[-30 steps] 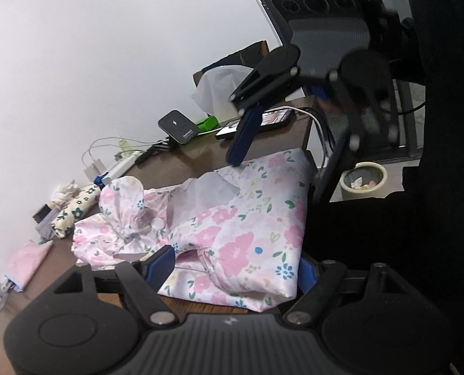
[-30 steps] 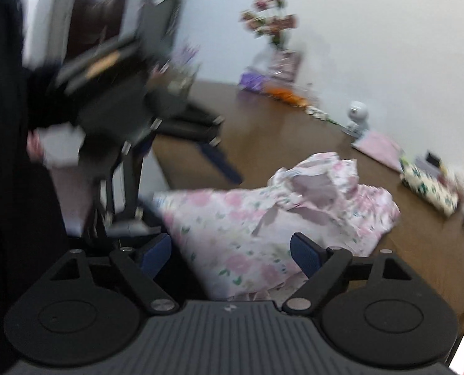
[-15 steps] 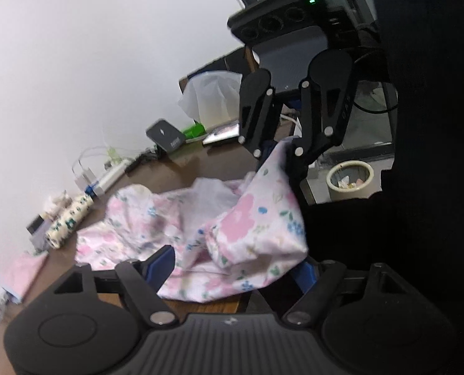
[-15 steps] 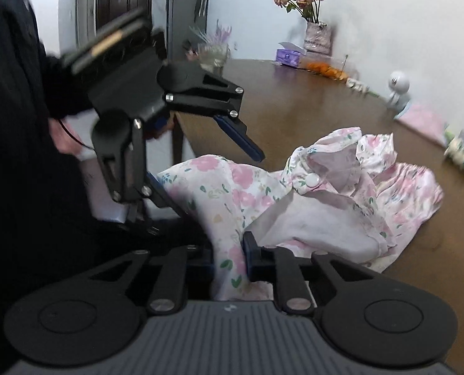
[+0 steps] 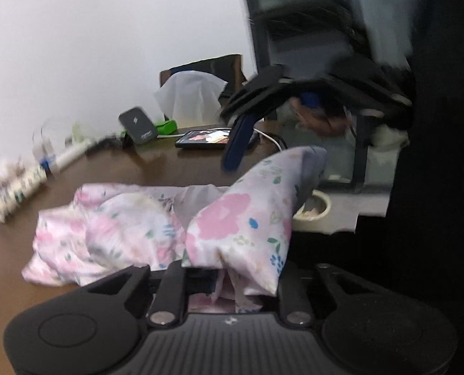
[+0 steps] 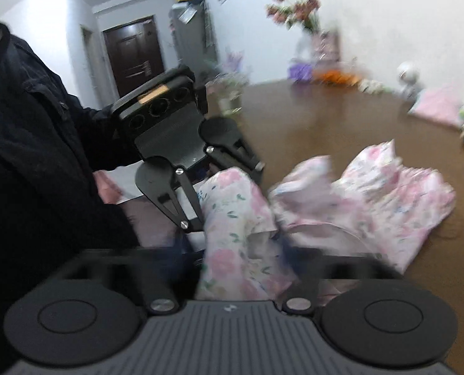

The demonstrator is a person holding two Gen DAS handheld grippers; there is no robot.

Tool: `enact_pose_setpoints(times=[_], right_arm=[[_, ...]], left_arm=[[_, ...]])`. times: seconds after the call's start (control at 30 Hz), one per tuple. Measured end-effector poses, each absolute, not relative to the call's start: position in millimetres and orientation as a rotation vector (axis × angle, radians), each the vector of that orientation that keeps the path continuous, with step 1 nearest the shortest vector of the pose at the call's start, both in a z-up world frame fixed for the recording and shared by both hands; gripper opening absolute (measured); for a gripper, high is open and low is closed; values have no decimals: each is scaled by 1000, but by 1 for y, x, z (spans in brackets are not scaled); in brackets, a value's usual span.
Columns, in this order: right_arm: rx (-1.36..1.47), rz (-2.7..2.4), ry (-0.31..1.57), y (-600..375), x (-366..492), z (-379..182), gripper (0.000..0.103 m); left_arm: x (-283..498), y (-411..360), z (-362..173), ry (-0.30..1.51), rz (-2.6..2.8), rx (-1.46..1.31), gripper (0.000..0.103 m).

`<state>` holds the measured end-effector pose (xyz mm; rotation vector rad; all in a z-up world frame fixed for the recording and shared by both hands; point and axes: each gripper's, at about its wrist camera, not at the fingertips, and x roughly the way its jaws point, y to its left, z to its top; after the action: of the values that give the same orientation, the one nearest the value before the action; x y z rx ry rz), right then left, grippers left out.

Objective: Fold clothes
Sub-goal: 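Grasp the garment edge with the right gripper and lift it up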

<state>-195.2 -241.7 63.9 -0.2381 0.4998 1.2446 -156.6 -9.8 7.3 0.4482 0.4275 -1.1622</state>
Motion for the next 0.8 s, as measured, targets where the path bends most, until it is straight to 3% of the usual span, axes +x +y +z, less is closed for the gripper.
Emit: enact_pose_setpoints(times=[0.17, 0.2, 0.37, 0.43, 0.5, 0.57, 0.6, 0.67, 0.8], right_arm=[[-429, 1158, 434, -244, -207, 43, 101], [-445, 1144, 420, -243, -205, 38, 97], [-384, 1201, 381, -243, -177, 30, 64], [-284, 1289, 452, -245, -158, 29, 39], [-113, 1355, 556, -252, -138, 28, 32], [100, 1383, 655, -264, -119, 23, 27], [211, 1370, 696, -271, -110, 19, 26], [408, 1314, 734, -285, -102, 10, 26], [647, 1218, 779, -298, -97, -4, 26]], left_arm=[[-138, 0, 16, 499, -1220, 280, 10], [-137, 1, 17, 508, -1238, 267, 9], [-130, 6, 23, 587, -1349, 170, 7], [-122, 11, 23, 613, -1361, 98, 7], [-112, 17, 24, 644, -1360, 18, 9], [-102, 21, 25, 666, -1318, -58, 20], [-97, 23, 25, 678, -1285, -101, 38], [-91, 29, 26, 683, -1224, -145, 58], [-82, 38, 25, 716, -1129, -212, 62]])
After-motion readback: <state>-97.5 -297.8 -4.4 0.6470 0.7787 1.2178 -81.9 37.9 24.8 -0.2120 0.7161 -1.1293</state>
